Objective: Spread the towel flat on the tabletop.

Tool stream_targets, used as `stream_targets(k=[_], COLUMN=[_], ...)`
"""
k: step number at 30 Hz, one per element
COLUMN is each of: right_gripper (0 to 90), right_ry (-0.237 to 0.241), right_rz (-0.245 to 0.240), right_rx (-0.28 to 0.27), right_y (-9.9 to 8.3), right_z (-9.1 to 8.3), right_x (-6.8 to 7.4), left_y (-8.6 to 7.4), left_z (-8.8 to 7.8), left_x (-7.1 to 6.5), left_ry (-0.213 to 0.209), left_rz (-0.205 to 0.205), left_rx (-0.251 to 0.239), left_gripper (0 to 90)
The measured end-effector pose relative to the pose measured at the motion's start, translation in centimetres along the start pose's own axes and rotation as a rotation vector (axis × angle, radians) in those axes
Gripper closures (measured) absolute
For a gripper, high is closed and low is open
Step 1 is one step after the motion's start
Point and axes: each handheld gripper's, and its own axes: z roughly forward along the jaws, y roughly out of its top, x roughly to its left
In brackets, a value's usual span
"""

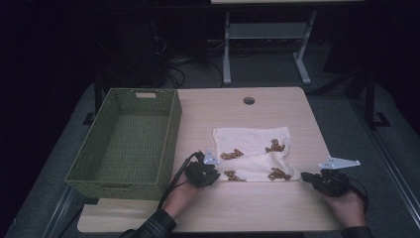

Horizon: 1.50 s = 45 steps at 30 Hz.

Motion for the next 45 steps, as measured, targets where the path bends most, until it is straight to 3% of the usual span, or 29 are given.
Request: stream_targets(k=[4, 9, 13, 15, 19, 23, 27, 31, 32, 37, 45], right_gripper=[89.0, 89.0, 89.0, 89.1, 89.1, 89.1, 89.1, 89.1, 89.2, 89.1, 89.1], right_ry=[-0.002, 0.000, 0.001, 0.001, 0.002, 0.003, 0.004, 0.002, 0.001, 0.000, 0.008], right_rz=[-0.001, 0.002, 0.005, -0.001, -0.005, -0.011, -0.011, -0.028, -0.031, -0.039, -0.037], right_rx=[0.001, 0.002, 0.008, 0.003, -0.001, -0.013, -0.039, -0.053, -0.050, -0.063, -0.055], right_y=[0.0, 0.0, 0.0, 0.0, 0.0, 0.1, 0.2, -0.2, -0.6, -1.9, -3.8], right_z=[0.0, 0.0, 0.1, 0.0, 0.0, -0.2, -1.0, -1.9, -2.3, -3.9, -5.3], right_x=[0.0, 0.0, 0.0, 0.0, 0.0, 0.1, 0.3, 0.8, 1.0, 1.7, 2.9], left_y=[0.0, -0.7, -0.7, -0.7, -0.6, -0.5, -0.2, -0.2, -0.5, -1.5, -3.0], left_z=[0.4, -0.9, -0.7, -0.3, -0.2, -0.6, -2.0, -3.3, -3.6, -4.5, -5.0], left_x=[0.5, 0.5, 0.3, 0.0, 0.0, 0.1, 0.0, -0.4, -0.8, -2.1, -3.6], left_ry=[-0.017, -0.041, -0.071, -0.064, -0.033, -0.057, -0.082, -0.119, -0.147, -0.185, -0.221], left_rz=[-0.019, -0.037, -0.025, -0.007, -0.006, -0.030, -0.052, -0.061, -0.073, -0.079, -0.070], left_rx=[-0.003, -0.019, -0.007, 0.007, 0.012, 0.010, -0.046, -0.085, -0.095, -0.113, -0.099], left_gripper=[78.9, 72.2, 68.7, 67.9, 83.0, 85.7, 85.9, 86.2, 86.3, 86.3, 86.2])
